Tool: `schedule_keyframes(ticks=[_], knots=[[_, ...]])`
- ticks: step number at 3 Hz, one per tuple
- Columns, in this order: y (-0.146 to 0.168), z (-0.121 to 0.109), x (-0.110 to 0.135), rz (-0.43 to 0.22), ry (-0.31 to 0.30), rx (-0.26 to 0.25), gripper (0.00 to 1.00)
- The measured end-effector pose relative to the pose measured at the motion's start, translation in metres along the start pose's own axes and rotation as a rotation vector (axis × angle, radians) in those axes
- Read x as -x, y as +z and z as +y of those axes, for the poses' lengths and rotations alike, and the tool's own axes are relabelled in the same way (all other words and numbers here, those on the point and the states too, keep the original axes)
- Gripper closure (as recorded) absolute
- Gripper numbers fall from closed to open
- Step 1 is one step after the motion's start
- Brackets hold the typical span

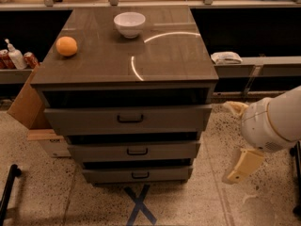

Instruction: Open middle drawer

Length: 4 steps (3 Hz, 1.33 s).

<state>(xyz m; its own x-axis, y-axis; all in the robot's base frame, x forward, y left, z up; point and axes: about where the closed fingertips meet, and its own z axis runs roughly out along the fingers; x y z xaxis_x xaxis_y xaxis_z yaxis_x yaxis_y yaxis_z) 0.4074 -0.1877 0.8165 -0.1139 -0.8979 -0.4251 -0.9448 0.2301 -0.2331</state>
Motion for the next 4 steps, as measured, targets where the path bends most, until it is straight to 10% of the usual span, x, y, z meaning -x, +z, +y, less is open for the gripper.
schedule_keyframes(ticks=[2, 4], knots=[[0.114, 0.043, -0.022, -0.074, -0.004, 0.206, 0.0], [0.122, 0.044, -0.023, -0.088, -0.011, 0.214, 0.0]])
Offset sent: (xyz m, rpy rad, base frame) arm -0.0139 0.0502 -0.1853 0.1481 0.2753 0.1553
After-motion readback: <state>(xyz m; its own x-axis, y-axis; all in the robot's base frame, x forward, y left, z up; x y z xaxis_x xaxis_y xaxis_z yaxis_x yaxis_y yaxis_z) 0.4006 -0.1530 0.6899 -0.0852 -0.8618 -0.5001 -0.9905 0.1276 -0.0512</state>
